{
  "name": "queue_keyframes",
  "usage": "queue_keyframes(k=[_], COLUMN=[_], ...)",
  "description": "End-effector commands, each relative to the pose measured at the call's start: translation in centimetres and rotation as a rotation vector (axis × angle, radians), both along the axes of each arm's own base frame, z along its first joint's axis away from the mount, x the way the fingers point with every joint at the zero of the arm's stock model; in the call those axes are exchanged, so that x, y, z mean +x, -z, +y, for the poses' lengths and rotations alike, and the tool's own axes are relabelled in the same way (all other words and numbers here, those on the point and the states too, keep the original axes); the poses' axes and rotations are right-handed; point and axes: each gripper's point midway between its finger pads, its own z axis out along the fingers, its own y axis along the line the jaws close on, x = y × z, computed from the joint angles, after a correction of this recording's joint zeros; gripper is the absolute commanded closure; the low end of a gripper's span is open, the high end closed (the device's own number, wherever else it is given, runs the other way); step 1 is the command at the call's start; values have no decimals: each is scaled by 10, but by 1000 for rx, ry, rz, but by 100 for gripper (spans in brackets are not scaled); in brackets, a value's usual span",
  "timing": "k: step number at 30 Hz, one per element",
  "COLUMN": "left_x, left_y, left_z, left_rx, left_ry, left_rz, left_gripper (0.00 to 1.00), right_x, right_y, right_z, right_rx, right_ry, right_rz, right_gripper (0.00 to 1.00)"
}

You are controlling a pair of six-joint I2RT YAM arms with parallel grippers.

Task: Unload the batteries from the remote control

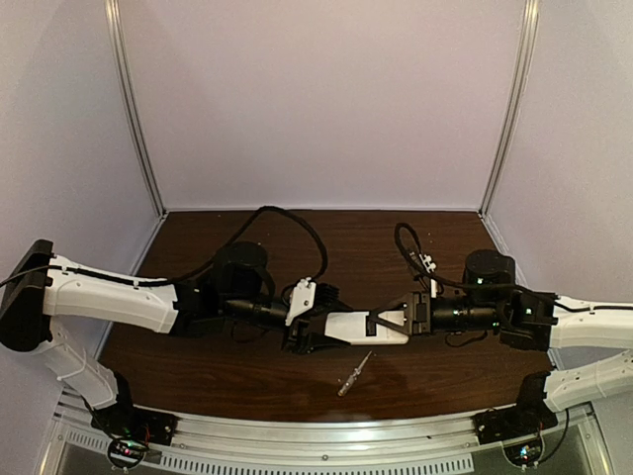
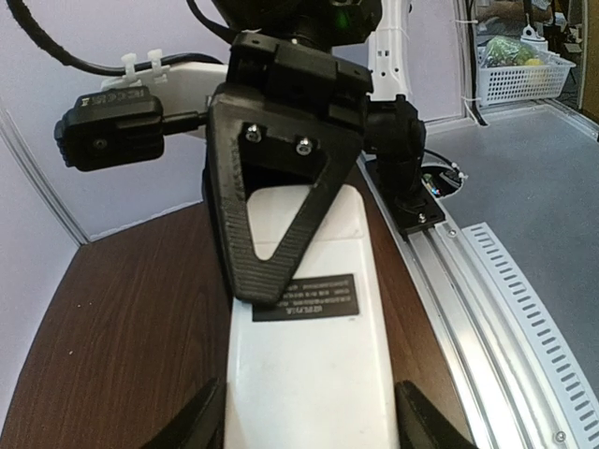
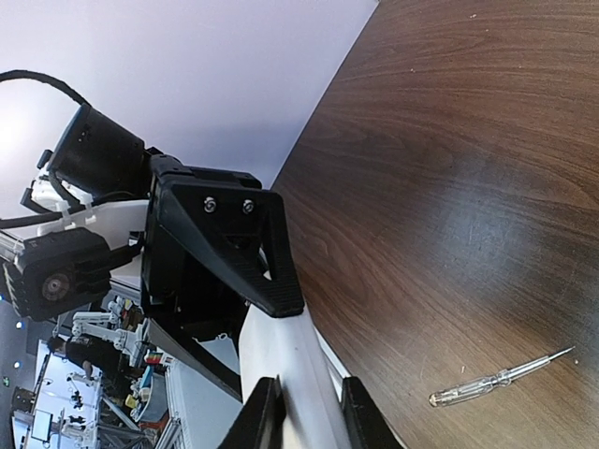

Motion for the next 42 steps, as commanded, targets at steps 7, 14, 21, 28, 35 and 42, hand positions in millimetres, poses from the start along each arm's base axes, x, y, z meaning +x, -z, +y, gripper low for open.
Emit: queue_keyframes(k=[7, 14, 21, 28, 35, 42], left_x=[17, 12, 9, 8, 10, 13], left_y=[-6, -5, -3, -3, 9, 30], left_z=[0, 5, 3, 2, 6, 18], left_rx=[-13, -44, -73, -87, -53, -17], left_ry=[-77, -71, -59, -52, -74, -122], left_rz=[-15, -10, 8, 1, -9, 0], left_gripper=[59, 6, 3, 7, 13, 8], right_x=[-11, -7, -4, -1, 9, 19], right_y=[-11, -24, -28, -20, -4, 19], right_z=[11, 10, 14, 21, 26, 37], right_rx=[78, 133, 173, 192, 180, 167], right_ry=[-84, -65, -66, -72, -51, -64], right_rz=[-25, -34, -21, 16, 50, 97], right_gripper=[100, 100, 100, 100, 100, 100])
